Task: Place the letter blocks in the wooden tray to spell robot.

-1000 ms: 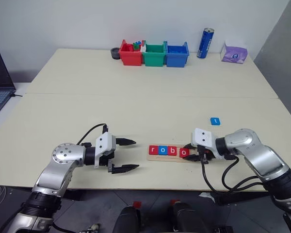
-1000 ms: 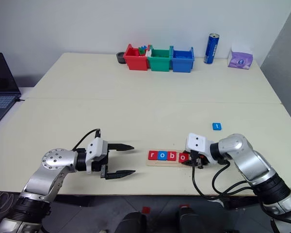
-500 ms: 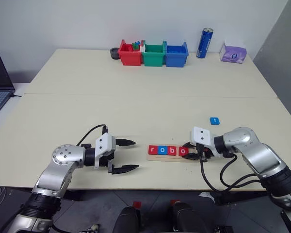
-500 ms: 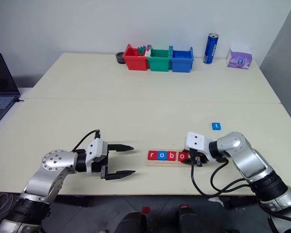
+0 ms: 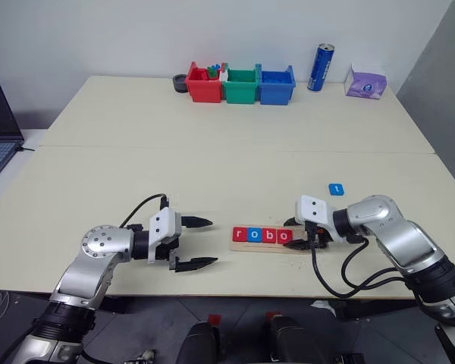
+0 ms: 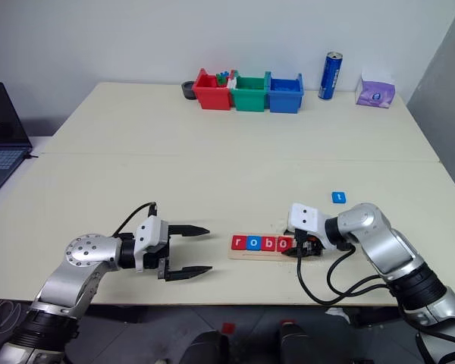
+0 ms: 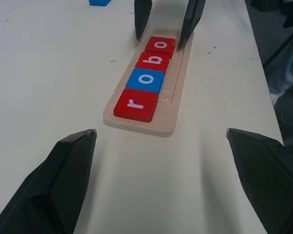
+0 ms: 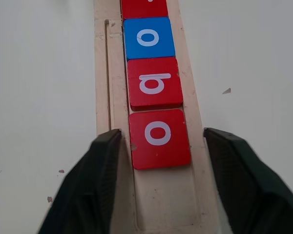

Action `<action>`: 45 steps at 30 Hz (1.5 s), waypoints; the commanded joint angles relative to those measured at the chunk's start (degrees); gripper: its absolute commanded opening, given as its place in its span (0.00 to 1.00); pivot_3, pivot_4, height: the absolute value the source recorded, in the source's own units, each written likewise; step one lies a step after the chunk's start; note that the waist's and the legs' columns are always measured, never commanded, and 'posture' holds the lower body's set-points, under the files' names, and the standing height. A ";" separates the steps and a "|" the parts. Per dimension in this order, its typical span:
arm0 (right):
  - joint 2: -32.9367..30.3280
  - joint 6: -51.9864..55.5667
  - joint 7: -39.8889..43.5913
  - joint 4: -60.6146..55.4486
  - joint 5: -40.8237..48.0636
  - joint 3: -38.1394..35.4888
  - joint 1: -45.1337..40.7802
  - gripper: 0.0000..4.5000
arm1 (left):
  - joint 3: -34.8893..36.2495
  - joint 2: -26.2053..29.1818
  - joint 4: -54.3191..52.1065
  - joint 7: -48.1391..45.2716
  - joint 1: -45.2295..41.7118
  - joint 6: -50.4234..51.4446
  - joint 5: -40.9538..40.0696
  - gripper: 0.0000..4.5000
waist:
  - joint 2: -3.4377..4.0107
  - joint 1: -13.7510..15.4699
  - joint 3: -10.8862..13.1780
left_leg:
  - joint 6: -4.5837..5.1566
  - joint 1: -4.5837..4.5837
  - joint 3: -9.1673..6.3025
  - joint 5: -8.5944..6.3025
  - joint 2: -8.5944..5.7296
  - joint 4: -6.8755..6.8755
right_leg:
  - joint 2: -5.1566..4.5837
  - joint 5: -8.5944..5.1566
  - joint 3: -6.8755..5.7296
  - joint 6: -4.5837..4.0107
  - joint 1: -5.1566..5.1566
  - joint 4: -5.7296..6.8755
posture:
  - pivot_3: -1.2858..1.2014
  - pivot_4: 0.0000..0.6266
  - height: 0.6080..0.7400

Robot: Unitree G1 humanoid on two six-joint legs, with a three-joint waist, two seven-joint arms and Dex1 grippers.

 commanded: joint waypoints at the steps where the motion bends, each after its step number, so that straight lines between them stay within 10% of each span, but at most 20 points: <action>1: 0.22 -0.01 -0.14 -0.77 -0.22 -0.94 -1.66 0.95 | 1.18 0.32 -1.84 0.45 0.33 -0.22 -0.51 1.00 | 0.00 0.00 0.00 | 0.00 0.00 0.00 0.00 0.00 0.00 | 0.00 0.00 0.00 0.00 0.00 0.00 | 0.52 0.24 1.00; 11: -4.58 8.24 -0.18 -11.29 6.02 -7.07 3.10 0.96 | 1.40 0.40 -2.14 0.54 1.24 -0.32 -0.63 1.00 | 0.00 0.16 0.00 | 0.00 -0.03 -0.06 0.00 -0.01 0.00 | -0.03 0.00 -0.04 0.00 0.00 -0.02 | 0.52 0.24 1.00; 24: -6.42 5.27 -2.25 -10.14 1.29 -3.87 4.30 0.01 | 0.99 -0.20 -0.66 0.19 0.21 -0.93 -0.15 1.00 | 0.00 -0.01 0.00 | 0.00 -0.02 0.01 0.00 0.00 0.00 | -0.01 -0.03 -0.02 0.05 0.00 -0.01 | 0.52 0.24 1.00; 45: -2.22 2.88 -2.17 -5.65 -3.12 1.21 -0.02 0.01 | 1.41 0.03 -1.51 1.11 1.68 -1.11 -0.23 1.00 | 0.00 -0.01 0.00 | 0.00 -0.01 0.00 0.00 0.01 0.00 | -0.01 0.00 -0.03 0.01 0.00 0.00 | 0.52 0.24 1.00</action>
